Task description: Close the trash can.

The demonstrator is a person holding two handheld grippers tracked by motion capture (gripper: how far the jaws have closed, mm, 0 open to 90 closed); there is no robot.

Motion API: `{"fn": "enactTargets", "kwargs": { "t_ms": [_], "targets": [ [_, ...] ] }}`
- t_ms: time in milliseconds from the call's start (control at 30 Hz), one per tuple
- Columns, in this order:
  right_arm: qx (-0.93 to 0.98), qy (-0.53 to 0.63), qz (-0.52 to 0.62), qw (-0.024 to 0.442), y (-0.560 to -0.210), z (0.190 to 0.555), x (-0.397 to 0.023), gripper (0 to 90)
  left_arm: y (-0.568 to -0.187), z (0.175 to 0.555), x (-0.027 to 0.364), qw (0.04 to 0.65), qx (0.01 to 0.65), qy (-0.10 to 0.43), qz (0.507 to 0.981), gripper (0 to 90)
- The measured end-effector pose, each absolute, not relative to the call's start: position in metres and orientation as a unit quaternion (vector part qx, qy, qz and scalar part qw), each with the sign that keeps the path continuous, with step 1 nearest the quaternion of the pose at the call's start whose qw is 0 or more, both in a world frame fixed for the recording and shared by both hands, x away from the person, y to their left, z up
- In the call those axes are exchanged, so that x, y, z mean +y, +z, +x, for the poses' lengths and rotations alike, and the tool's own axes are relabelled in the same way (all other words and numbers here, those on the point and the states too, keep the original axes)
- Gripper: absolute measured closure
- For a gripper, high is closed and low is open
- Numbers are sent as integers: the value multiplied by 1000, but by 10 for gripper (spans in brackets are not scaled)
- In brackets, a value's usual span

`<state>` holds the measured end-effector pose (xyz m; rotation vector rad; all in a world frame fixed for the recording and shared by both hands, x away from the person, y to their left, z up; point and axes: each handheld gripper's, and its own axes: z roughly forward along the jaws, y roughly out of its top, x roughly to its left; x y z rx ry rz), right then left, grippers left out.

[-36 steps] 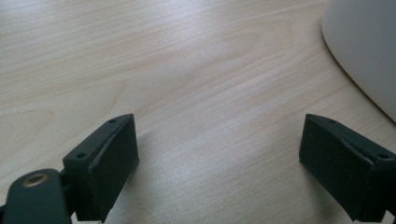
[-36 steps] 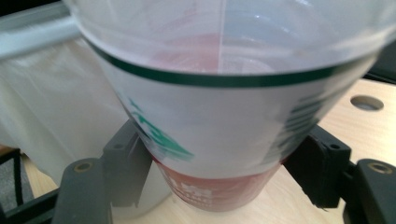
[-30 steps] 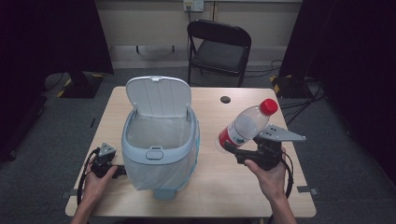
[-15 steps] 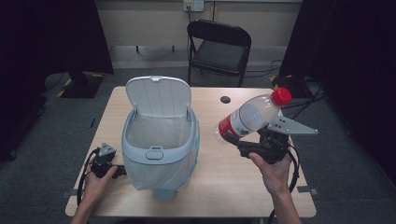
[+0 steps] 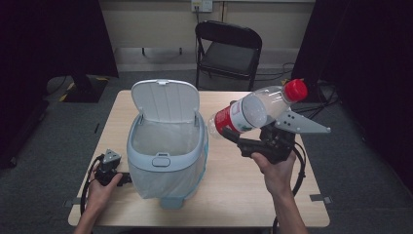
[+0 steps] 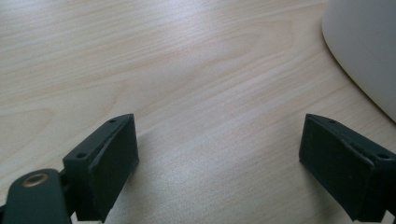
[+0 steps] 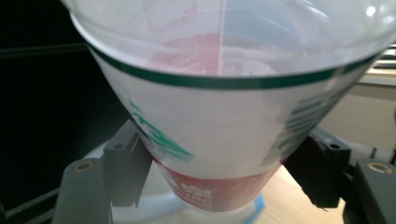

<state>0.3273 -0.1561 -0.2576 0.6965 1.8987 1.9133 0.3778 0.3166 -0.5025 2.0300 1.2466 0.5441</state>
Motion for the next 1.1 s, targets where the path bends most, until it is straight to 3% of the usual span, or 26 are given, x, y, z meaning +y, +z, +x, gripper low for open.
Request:
{"fn": "enactTargets", "kwargs": {
  "t_ms": [700,967,1100],
  "targets": [
    [669,713,194,76,-244,349,-84,285,-502,378,317,342,479,210,781,112],
    [713,670,194,66,-258,360,-53,275,-502,378,317,341,479,210,781,112],
    [731,646,205,83,-266,364,-48,274,-503,378,317,342,480,209,781,112]
  ]
}}
